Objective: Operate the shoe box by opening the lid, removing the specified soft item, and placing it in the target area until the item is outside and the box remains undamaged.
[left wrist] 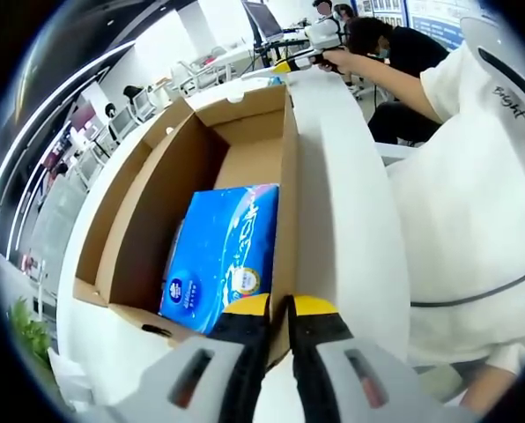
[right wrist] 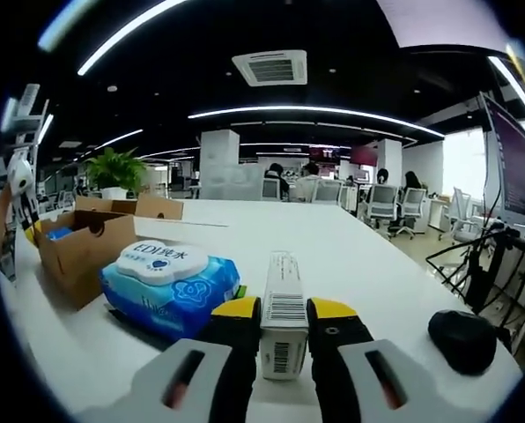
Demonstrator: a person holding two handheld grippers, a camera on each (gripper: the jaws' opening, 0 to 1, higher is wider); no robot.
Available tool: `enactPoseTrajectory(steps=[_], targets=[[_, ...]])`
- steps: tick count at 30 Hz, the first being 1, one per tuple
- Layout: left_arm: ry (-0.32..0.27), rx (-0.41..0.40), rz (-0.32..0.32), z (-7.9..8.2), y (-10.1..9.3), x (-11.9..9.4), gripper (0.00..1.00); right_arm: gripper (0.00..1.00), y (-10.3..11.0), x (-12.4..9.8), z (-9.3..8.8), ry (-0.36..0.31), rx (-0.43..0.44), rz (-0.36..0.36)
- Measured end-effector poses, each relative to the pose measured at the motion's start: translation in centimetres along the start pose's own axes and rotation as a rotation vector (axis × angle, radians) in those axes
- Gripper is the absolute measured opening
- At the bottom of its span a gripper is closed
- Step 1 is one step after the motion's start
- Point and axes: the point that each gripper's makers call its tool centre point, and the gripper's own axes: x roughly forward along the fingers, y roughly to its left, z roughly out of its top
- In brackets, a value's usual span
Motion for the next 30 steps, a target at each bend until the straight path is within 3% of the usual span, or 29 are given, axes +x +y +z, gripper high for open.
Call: enactPoseTrajectory(steps=[10, 13, 19, 26, 28, 30], targets=[[0.012, 0.001, -0.003, -0.1, 0.0, 0.1, 0.07, 0.22, 0.8, 0.1, -0.1, 0.029, 0.012, 0.001], [0.010, 0.001, -0.003, -0.1, 0.0, 0.1, 0.07, 0.38, 0.3, -0.1, 0.1, 0.029, 0.047, -0.034], [0.012, -0.002, -0.007, -0.1, -0.1, 0.0, 0.07, 0.40, 1.1, -0.8, 1.8, -0.030, 0.069, -0.009], [0.010, -0.002, -0.009, -0.1, -0.1, 0.0, 0.07, 0.58, 1.6, -1.4, 4.6, -0.135, 0.155, 0.008], [0.009, -0.002, -0.009, -0.1, -0.1, 0.0, 0.07, 0.62, 1.9, -1.8, 6.4, -0.211, 0.106, 0.028], [0.007, -0.001, -0.009, -0.1, -0.1, 0.0, 0.07, 0.54, 1.6, -2.6, 7.8, -0.255, 0.031, -0.006]])
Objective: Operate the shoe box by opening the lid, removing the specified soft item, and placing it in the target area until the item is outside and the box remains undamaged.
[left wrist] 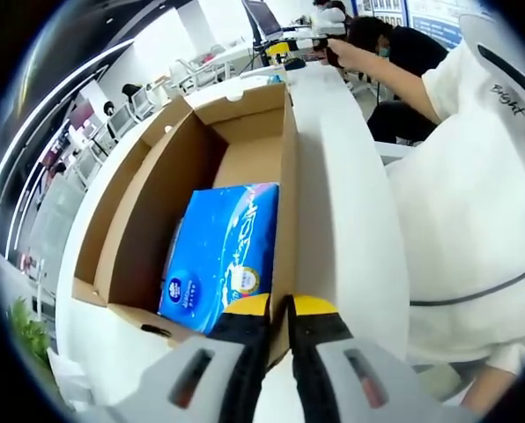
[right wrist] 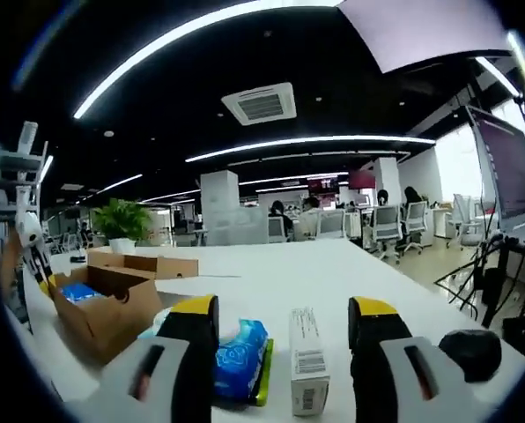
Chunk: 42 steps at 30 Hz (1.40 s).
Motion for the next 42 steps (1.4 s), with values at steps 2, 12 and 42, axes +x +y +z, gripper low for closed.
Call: enactPoseTrajectory(steps=[2, 12, 42], targets=[[-0.003, 0.002, 0.001, 0.0, 0.0, 0.0, 0.07, 0.48, 0.7, -0.4, 1.0, 0.001, -0.013, 0.024], [-0.015, 0.007, 0.007, 0.1, 0.0, 0.0, 0.07, 0.50, 3.3, -0.7, 2.8, -0.022, 0.027, 0.097], [-0.010, 0.031, -0.041, 0.2, -0.1, 0.0, 0.05, 0.61, 7.8, -1.1, 5.6, -0.022, 0.013, 0.259]])
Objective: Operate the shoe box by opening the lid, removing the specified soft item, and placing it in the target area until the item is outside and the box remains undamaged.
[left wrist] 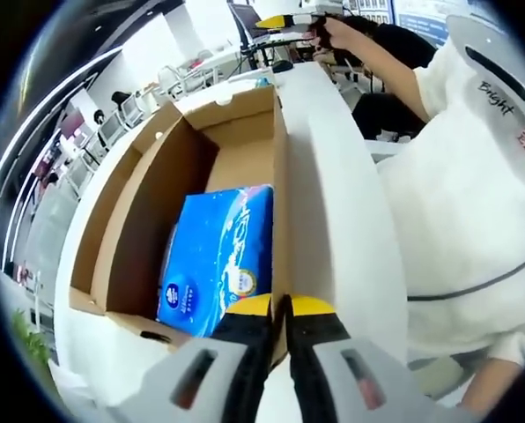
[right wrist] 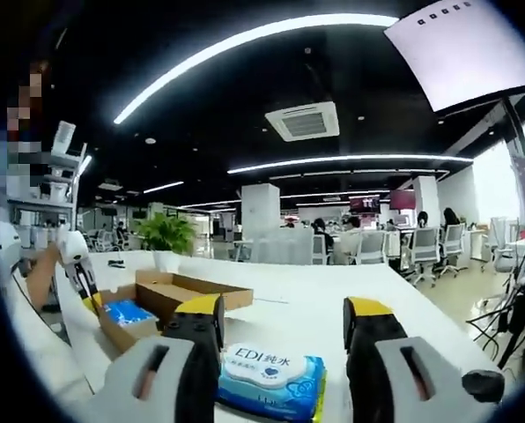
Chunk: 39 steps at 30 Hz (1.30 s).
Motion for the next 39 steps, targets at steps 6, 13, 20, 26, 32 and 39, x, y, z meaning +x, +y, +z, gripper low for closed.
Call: enactPoseTrajectory(steps=[6, 13, 20, 26, 32, 39], targets=[[-0.005, -0.019, 0.005, -0.1, 0.1, -0.1, 0.05, 0.61, 1.9, 1.1, -0.4, 0.035, -0.014, 0.043], [0.004, -0.025, -0.008, -0.1, 0.0, 0.0, 0.05, 0.59, 3.2, 1.9, -0.3, 0.006, 0.030, 0.090], [-0.019, -0.034, -0.046, 0.0, -0.1, -0.1, 0.03, 0.59, 4.0, 2.7, -0.2, 0.021, -0.010, 0.074], [-0.010, -0.028, -0.053, 0.0, -0.2, 0.0, 0.03, 0.53, 4.6, 3.7, 1.2, -0.004, -0.023, 0.091], [0.003, -0.037, -0.053, 0.0, -0.4, 0.0, 0.02, 0.55, 5.0, 4.2, 1.6, -0.010, 0.007, 0.132], [0.000, -0.041, -0.077, 0.0, -0.1, 0.0, 0.02, 0.40, 9.0, 4.9, -0.1, 0.068, -0.087, 0.290]])
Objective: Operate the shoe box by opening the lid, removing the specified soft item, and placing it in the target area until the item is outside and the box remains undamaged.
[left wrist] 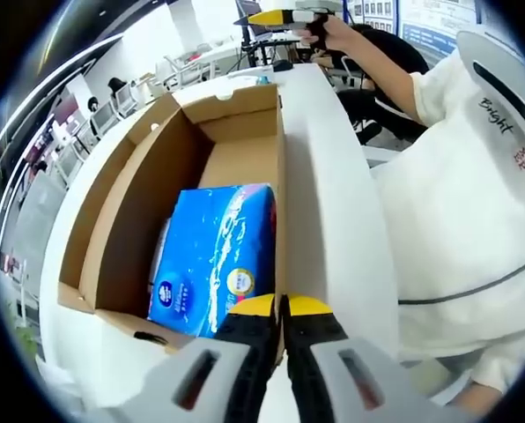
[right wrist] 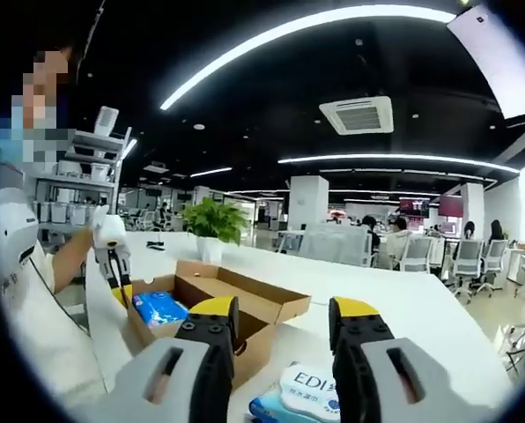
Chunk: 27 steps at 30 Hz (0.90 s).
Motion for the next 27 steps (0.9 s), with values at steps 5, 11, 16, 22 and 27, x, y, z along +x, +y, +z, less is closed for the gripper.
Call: enactPoseTrajectory(steps=[5, 11, 16, 22, 27], targets=[[-0.003, -0.006, 0.002, 0.0, 0.0, 0.0, 0.02, 0.41, 2.2, 2.0, -0.1, 0.039, -0.020, 0.087], [0.001, 0.000, -0.003, 0.0, 0.0, 0.0, 0.02, 0.49, 4.0, 3.5, 0.4, 0.087, -0.085, 0.182], [-0.001, -0.012, 0.002, 0.0, 0.0, 0.0, 0.02, 0.50, 4.8, 4.7, -0.1, 0.108, -0.063, 0.251], [-0.007, 0.006, 0.007, 0.0, 0.0, 0.0, 0.02, 0.49, 6.7, 5.5, -0.3, 0.098, -0.034, 0.367], [-0.004, -0.005, 0.002, 0.0, 0.0, 0.0, 0.02, 0.47, 8.0, 6.4, 0.8, 0.090, -0.030, 0.460]])
